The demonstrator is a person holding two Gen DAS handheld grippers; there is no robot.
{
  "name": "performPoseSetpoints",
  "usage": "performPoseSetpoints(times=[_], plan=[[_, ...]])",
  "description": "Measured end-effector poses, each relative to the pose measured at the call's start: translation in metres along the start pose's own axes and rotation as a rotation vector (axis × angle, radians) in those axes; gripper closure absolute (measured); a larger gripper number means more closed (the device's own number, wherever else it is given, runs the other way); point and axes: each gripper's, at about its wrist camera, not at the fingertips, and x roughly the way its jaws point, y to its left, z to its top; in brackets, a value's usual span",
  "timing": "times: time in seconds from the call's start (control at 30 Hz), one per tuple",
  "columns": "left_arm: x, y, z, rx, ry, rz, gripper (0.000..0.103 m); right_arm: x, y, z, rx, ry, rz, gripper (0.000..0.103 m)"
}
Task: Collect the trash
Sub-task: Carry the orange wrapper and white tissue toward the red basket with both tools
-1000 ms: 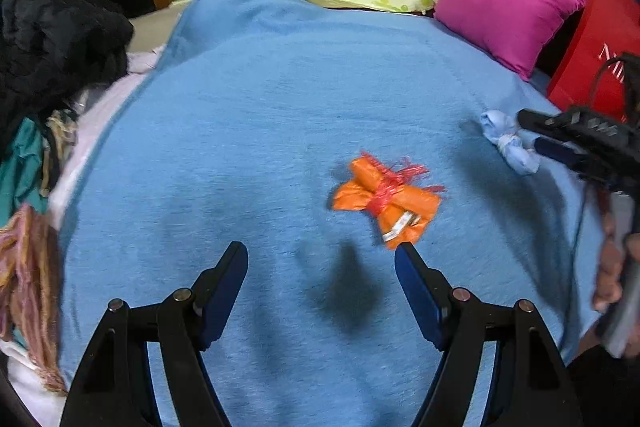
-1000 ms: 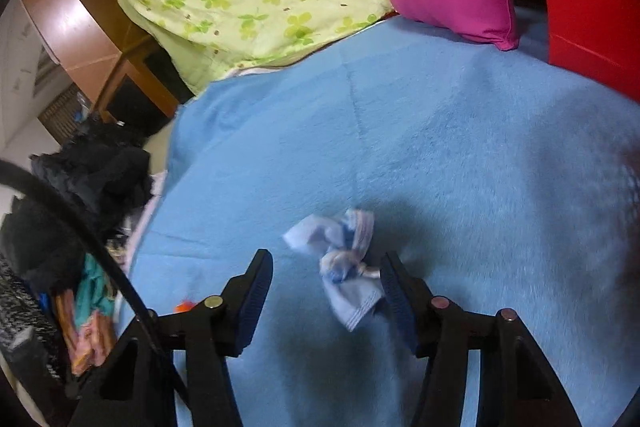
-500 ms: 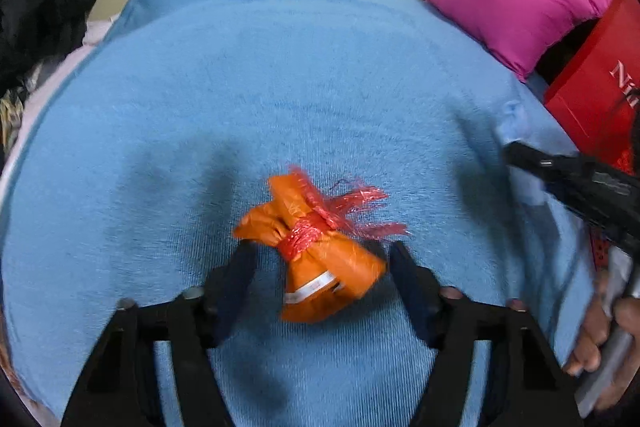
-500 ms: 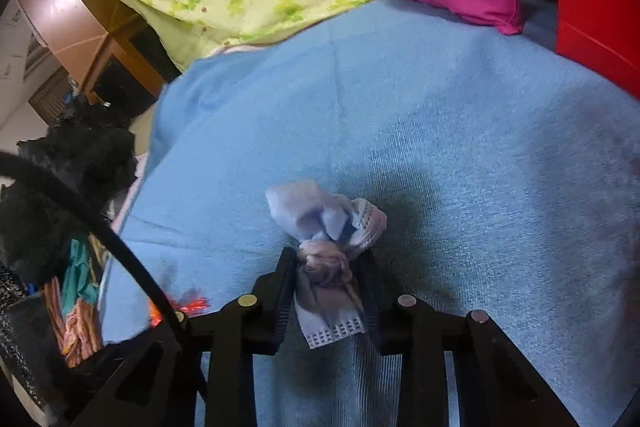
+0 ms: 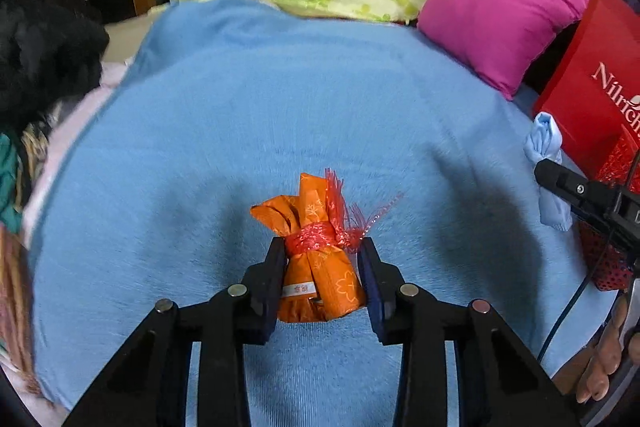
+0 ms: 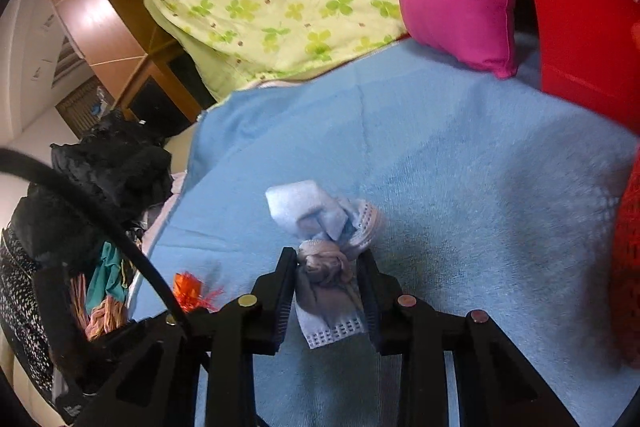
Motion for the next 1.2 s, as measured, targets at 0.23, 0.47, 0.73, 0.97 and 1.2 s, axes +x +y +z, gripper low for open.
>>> performPoseSetpoints(times=[0.23, 0.47, 0.73, 0.97, 1.2], plan=[[-0.054, -0.017, 0.0, 0.055, -0.109, 0.017, 0.065, -0.039, 0.006, 0.0, -0.027, -0.113, 0.016, 0.07], [-0.092, -0.042, 0.007, 0.101, -0.195, 0.007, 0.065, -0.075, 0.011, -0.002, -0.05, -0.205, 0.005, 0.07], [-0.126, -0.06, 0.008, 0.14, -0.254, -0.001, 0.065, -0.117, 0.022, -0.018, -0.095, -0.287, 0.001, 0.07], [-0.146, -0.073, 0.007, 0.175, -0.283, -0.011, 0.065, -0.15, 0.026, -0.036, -0.123, -0.353, -0.007, 0.07], [-0.157, -0.091, 0.005, 0.214, -0.299, -0.024, 0.065, -0.175, 0.019, -0.045, -0.135, -0.405, -0.016, 0.07]])
